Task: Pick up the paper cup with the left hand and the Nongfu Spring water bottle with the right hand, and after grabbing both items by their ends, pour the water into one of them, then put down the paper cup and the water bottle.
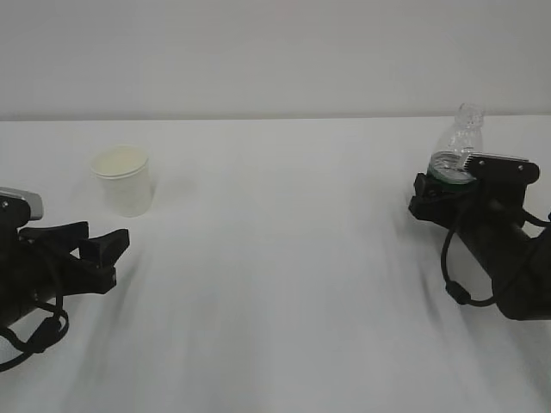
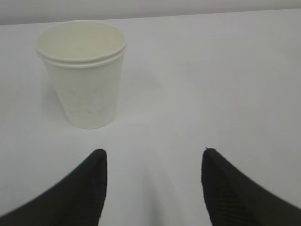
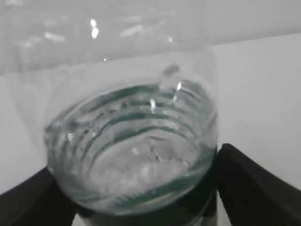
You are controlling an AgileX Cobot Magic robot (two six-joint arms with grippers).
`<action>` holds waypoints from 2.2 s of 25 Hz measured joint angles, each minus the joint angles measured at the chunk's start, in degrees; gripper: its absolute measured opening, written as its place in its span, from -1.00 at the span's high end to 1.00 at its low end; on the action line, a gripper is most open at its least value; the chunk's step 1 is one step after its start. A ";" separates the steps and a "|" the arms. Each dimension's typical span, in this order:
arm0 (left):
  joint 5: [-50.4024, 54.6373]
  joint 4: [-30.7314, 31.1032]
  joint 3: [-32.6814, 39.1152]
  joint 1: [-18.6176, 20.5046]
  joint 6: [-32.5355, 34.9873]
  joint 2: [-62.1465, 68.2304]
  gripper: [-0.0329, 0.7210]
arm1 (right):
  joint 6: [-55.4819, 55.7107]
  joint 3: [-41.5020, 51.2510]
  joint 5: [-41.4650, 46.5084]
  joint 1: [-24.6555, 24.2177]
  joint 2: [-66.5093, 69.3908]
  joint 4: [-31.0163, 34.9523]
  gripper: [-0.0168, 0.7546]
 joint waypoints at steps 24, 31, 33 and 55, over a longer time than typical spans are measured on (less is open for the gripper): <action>0.00 0.00 0.00 0.00 0.25 0.00 -0.29 | -2.58 -0.77 0.00 0.00 0.89 0.24 -0.50; 0.00 0.00 0.00 0.00 0.25 0.00 -0.29 | -2.58 -0.77 0.00 0.00 0.89 0.24 -0.59; 0.00 0.00 0.00 0.00 0.25 0.00 -0.29 | -2.58 -0.77 0.00 0.00 0.89 0.24 -0.61; 0.00 0.00 0.00 0.00 0.25 0.00 -0.29 | -2.98 -0.81 0.00 0.00 0.16 0.24 -0.57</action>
